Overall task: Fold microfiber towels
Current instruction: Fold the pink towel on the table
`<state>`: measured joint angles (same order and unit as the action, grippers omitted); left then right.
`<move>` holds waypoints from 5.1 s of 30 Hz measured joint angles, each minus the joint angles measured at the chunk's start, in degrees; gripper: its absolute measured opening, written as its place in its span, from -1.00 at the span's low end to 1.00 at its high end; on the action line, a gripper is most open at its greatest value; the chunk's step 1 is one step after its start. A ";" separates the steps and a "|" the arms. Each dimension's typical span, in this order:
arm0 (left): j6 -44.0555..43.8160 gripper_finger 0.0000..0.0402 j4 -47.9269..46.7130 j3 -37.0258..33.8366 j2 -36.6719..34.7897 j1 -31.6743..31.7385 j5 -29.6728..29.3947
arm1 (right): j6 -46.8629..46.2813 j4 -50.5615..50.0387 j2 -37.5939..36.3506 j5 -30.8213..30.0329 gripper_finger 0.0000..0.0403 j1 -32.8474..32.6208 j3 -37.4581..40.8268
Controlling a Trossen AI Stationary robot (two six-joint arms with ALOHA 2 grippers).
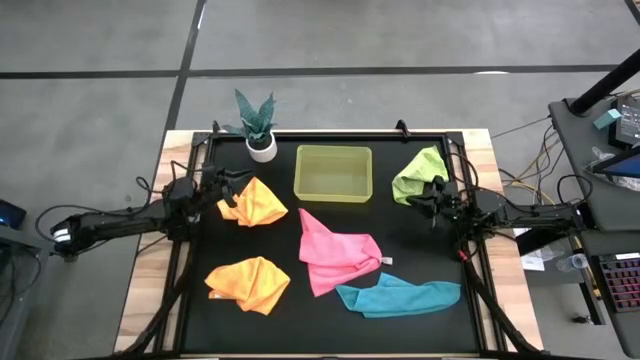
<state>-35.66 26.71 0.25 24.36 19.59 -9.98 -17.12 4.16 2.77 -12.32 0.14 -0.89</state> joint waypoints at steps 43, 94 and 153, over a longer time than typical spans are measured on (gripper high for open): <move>15.94 -0.57 39.50 6.72 29.56 -0.20 1.44 | -29.90 -21.40 55.72 13.58 -0.96 -15.60 -36.33; 37.81 -0.57 46.21 6.95 32.89 -0.20 5.18 | -60.90 -58.08 99.95 9.25 0.34 -10.49 -73.75; 37.44 0.04 46.01 15.50 42.73 -7.75 21.75 | -15.81 -60.08 82.86 -30.49 -0.96 -25.38 -72.93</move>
<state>1.78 72.72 15.75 67.09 11.84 11.77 -32.93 -55.92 85.63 -42.81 -25.23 -73.81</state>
